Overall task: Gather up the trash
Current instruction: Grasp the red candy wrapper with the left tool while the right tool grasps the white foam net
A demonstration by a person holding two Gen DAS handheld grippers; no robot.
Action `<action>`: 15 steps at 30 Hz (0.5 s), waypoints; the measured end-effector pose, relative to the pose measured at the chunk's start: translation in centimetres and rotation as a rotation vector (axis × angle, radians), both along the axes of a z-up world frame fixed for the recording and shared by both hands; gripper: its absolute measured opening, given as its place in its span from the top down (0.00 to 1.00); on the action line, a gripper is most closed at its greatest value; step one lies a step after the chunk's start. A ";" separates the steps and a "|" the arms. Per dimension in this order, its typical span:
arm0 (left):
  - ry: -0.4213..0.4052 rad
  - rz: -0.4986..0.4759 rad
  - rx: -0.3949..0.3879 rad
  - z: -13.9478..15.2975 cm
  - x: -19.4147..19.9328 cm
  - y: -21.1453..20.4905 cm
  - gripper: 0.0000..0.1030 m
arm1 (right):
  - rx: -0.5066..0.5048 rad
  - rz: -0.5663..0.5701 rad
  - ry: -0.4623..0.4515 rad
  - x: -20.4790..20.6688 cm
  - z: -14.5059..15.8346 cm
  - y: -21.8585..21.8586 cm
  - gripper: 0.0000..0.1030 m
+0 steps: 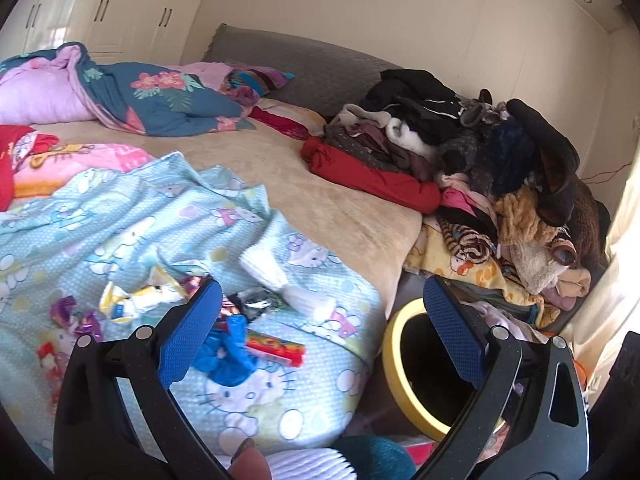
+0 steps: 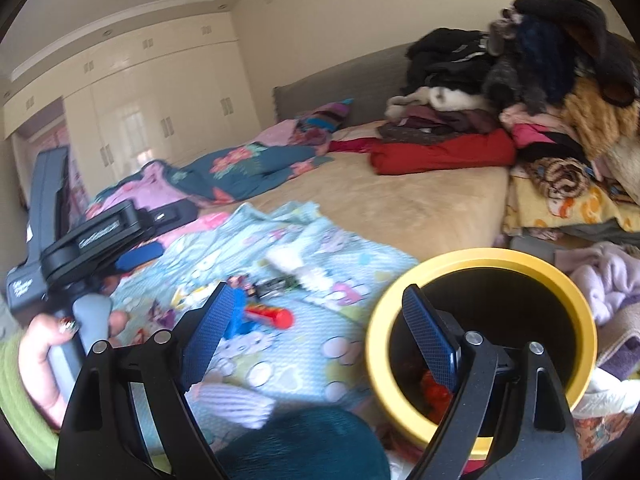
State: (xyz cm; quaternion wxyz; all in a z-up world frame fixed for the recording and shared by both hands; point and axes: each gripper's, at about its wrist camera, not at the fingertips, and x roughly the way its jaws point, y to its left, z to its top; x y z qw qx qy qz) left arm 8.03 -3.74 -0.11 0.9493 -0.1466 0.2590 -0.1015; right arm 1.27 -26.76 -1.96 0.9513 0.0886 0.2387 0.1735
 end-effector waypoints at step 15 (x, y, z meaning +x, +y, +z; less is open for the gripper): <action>0.013 0.120 -0.008 -0.1 -1.1 6.1 0.11 | -0.131 0.279 0.038 -1.5 -0.9 8.1 0.17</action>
